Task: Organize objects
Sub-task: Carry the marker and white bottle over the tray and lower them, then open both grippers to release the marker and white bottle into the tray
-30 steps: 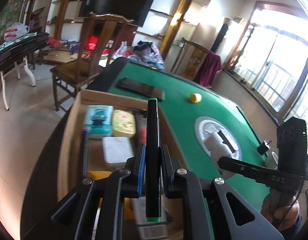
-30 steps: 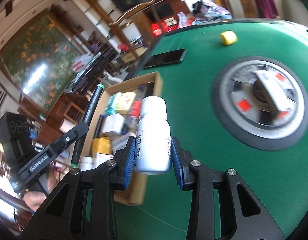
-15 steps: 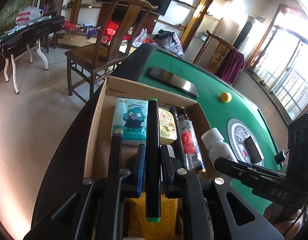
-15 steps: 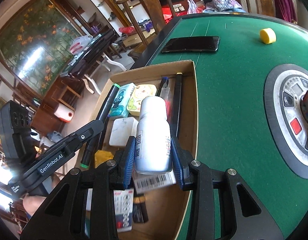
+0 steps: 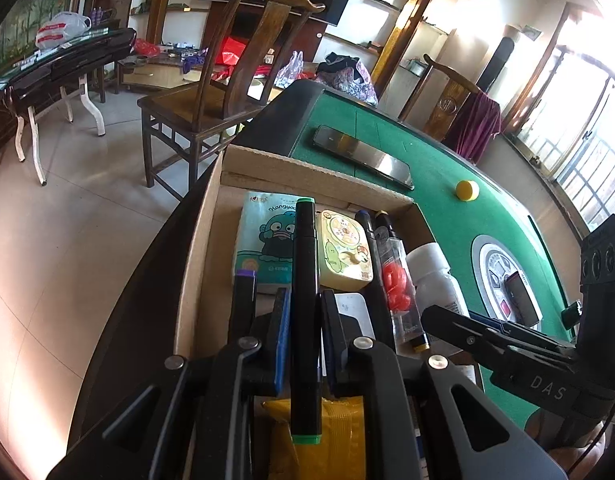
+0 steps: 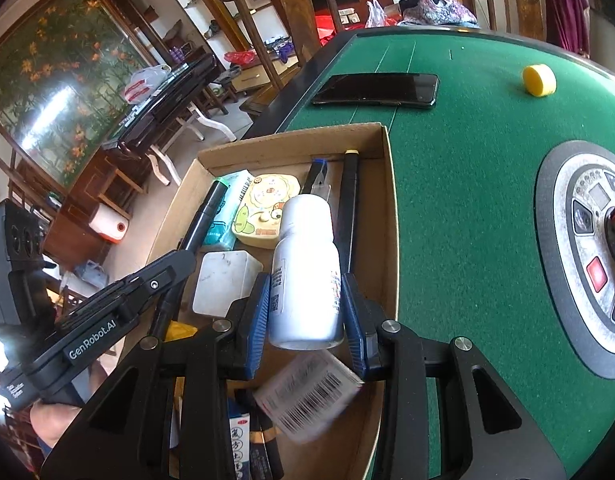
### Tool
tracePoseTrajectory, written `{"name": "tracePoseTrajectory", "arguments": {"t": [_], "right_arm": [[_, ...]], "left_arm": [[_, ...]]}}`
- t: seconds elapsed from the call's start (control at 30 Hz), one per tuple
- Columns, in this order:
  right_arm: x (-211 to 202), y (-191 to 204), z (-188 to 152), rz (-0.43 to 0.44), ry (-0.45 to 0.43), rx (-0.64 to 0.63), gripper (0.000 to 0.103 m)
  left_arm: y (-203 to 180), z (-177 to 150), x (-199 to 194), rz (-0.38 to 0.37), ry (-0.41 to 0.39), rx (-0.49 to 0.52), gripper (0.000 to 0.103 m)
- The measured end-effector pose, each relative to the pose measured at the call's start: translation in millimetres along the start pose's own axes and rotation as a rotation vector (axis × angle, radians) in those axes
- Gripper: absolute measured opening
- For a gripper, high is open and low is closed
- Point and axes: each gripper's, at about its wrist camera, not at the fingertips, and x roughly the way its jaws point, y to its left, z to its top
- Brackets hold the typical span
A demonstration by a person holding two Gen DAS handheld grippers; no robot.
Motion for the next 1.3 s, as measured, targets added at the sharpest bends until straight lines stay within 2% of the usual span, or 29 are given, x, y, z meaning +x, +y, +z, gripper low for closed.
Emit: {"name": "tracePoseTrajectory", "arguments": {"t": [0.27,0.67,0.77,0.93,1.03,1.2,1.3], "right_arm": [[8.4,11.8,4.4,-0.038,0.008,-0.051,0.034],[-3.6,16.2,0.5,0.004,0.023,-0.055,0.036],[-7.0,17.8,-2.9,0.016,0.027,-0.057,0.036],[-16.7,15.7,-9.5,0.053,0.032,-0.048,0.036],[-25.3,11.3,-12.7,0.070,0.022,-0.037,0.036],[-46.5,-4.7,-17.3,0.099,-0.005,-0.010,0.036],[-68.0,-23.6,-22.0,0.092,-0.037,0.002,0.036]], "left_arm": [[0.2,-0.3,8.7,0.022,0.037,0.000,0.014],[-0.2,-2.8,2.7,0.037,0.048,-0.015,0.014],[-2.0,-2.8,-3.4,0.034,0.045,-0.017,0.018],[-10.6,-2.5,-20.2,0.023,0.007,-0.012,0.035],[-20.7,-1.9,-31.9,0.015,-0.015,-0.002,0.037],[-57.1,-9.1,-58.5,-0.039,-0.077,0.047,0.038],[-88.7,-19.2,-66.8,-0.095,-0.088,0.102,0.045]]}}
